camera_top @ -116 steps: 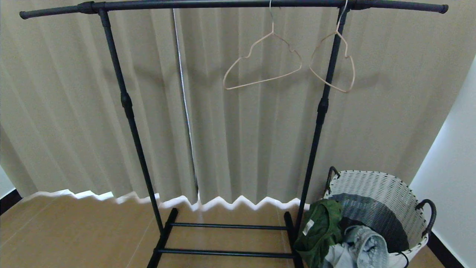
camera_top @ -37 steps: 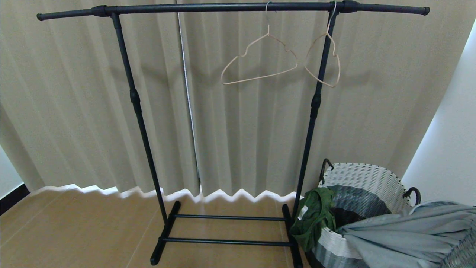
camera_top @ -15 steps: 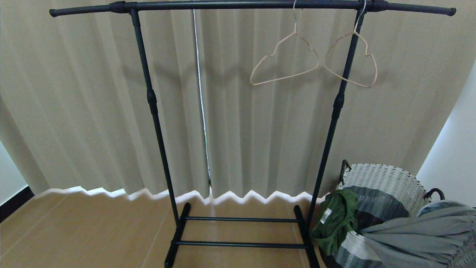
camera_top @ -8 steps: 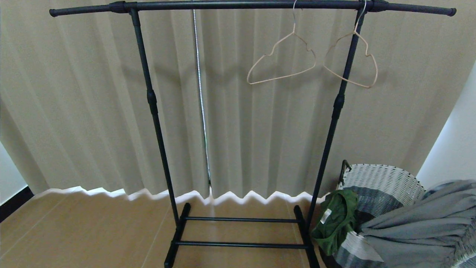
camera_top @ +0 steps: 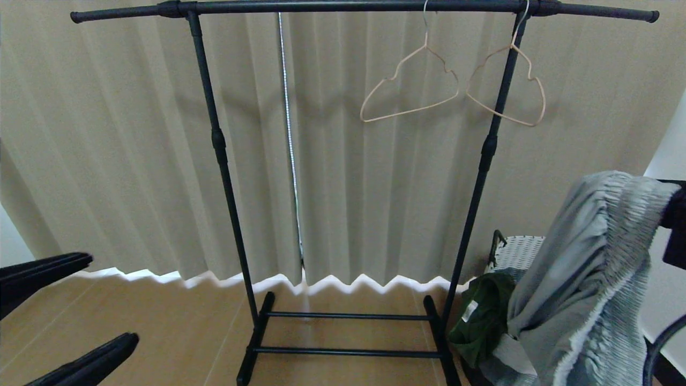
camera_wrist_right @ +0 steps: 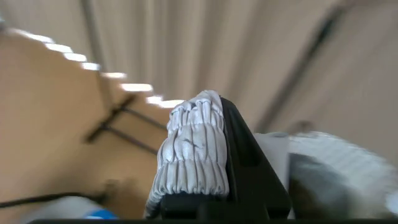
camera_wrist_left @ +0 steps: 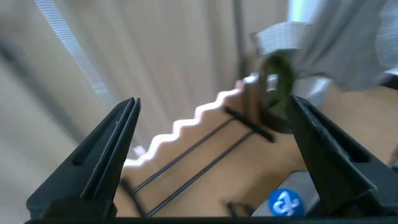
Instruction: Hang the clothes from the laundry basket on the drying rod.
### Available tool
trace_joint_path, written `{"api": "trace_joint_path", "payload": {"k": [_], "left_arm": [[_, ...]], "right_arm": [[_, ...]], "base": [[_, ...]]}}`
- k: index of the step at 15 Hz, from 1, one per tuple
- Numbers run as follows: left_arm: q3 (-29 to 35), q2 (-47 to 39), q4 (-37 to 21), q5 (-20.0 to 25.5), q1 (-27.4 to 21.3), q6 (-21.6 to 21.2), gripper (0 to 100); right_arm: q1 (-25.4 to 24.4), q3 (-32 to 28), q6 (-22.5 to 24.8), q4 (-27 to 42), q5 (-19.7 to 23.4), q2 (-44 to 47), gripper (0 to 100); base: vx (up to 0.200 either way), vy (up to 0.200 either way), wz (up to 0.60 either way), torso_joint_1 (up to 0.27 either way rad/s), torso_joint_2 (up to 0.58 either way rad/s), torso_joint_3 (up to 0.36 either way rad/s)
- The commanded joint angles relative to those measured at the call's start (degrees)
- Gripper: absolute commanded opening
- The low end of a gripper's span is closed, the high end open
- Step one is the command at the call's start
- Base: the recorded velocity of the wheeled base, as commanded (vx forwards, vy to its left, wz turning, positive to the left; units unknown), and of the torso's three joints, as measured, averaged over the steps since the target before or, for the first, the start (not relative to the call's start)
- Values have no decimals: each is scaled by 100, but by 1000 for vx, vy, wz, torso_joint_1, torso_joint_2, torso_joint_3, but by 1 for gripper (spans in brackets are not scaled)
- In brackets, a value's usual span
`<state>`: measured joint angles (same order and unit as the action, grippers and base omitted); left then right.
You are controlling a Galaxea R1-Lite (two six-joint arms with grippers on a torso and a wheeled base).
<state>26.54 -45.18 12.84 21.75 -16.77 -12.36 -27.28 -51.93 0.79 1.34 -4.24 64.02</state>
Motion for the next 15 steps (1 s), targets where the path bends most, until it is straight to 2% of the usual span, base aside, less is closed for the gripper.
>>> {"api": "trace_joint_path", "payload": {"k": [1, 4, 5, 6, 7, 8, 11, 15], "left_arm": [[721, -1951, 782, -153, -942, 234, 100], [783, -3067, 1485, -1182, -2172, 551, 100], [783, -3208, 1582, -1261, -2401, 656, 100], [835, -3551, 1775, -1313, -2867, 885, 100], [871, -3621, 1801, -1313, -2937, 902, 100], [1038, -4052, 1898, -1313, -3262, 981, 100], [1442, -4869, 2012, -1340, -3728, 1025, 100], [2101, -5748, 2276, -1349, -4123, 1438, 100]], "right_arm": [[-330, -423, -220, -152, 2, 699, 0], [-585, -546, -246, -240, 2, 919, 0], [-673, -537, -264, -301, 2, 980, 0], [-805, -528, -308, -670, 2, 1156, 0], [-823, -520, -308, -741, 2, 1174, 0], [-884, -520, -299, -916, 2, 1209, 0], [-972, -537, -317, -934, 2, 1182, 0], [-1007, -511, -334, -1373, 20, 1209, 0]], "base": [[0, 0, 0, 0, 0, 0], [0, 0, 0, 0, 0, 0], [0, 0, 0, 0, 0, 0], [0, 0, 0, 0, 0, 0], [0, 0, 0, 0, 0, 0], [0, 0, 0, 0, 0, 0], [0, 0, 0, 0, 0, 0], [0, 0, 0, 0, 0, 0]]}}
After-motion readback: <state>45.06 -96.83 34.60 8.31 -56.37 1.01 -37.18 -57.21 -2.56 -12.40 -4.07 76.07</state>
